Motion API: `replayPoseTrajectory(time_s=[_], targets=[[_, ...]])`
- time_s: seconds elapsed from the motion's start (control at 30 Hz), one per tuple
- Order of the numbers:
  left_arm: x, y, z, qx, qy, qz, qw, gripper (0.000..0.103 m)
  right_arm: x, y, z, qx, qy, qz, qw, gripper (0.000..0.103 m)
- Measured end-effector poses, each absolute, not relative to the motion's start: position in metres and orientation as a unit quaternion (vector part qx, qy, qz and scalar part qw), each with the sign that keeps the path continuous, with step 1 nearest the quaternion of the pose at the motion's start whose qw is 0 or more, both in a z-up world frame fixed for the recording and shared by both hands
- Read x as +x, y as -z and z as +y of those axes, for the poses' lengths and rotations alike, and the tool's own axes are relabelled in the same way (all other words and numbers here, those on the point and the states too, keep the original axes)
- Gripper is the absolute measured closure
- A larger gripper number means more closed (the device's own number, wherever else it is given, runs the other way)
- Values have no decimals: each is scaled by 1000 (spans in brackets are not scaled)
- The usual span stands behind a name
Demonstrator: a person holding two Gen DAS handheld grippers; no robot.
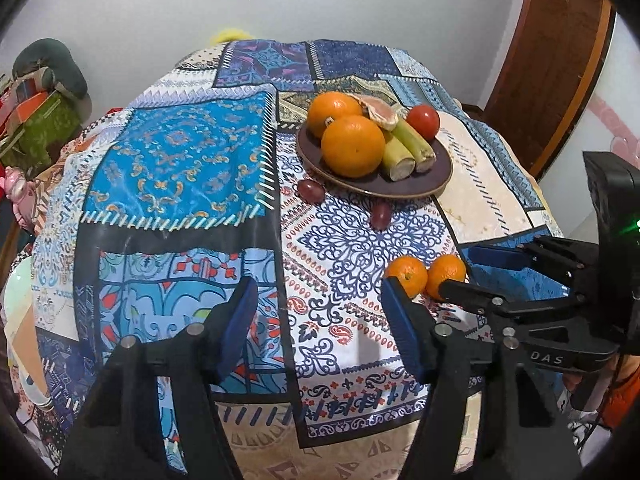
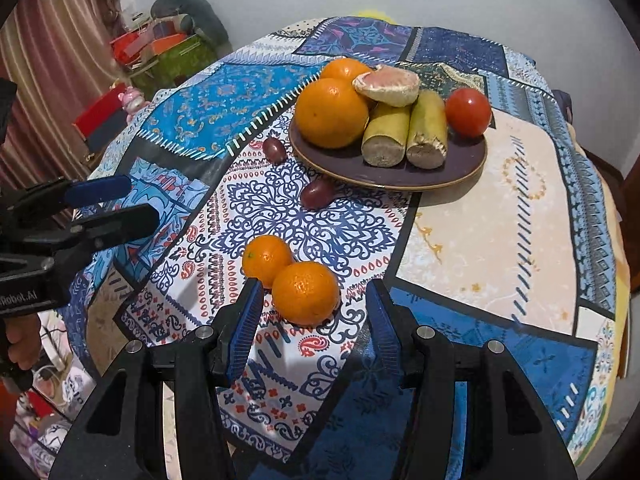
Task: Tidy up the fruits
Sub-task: 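Grasp a small mandarin from the quilt with each gripper, then place the mandarin on the plate while the right gripper carries its mandarin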
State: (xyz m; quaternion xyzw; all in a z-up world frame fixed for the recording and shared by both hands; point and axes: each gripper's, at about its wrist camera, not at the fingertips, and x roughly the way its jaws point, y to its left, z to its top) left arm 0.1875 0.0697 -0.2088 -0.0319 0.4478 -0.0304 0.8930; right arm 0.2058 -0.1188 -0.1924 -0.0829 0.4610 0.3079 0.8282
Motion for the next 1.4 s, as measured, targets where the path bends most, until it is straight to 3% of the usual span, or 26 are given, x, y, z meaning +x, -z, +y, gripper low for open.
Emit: replayPoseTrajectory(time_s=[0.1,0.2,0.33,0.93,1.4], targets=[[191,214,65,-31,44,457,888,52,208,198,-116,-78,-315,469,822,54],[195,218,59,-30,56,465,883,56,210,203,-113,-77,-324,474,815,66],[199,222,48,-26,72,472,878,64,212,202,-118,-67,-326,471,817,68],[237,248,7,-13,108,513,851,67,236,172,-178,-31,-270,435,859,68],[243,242,-3,8,109,490,865,69,245,172,-191,-25,-265,433,861,68]])
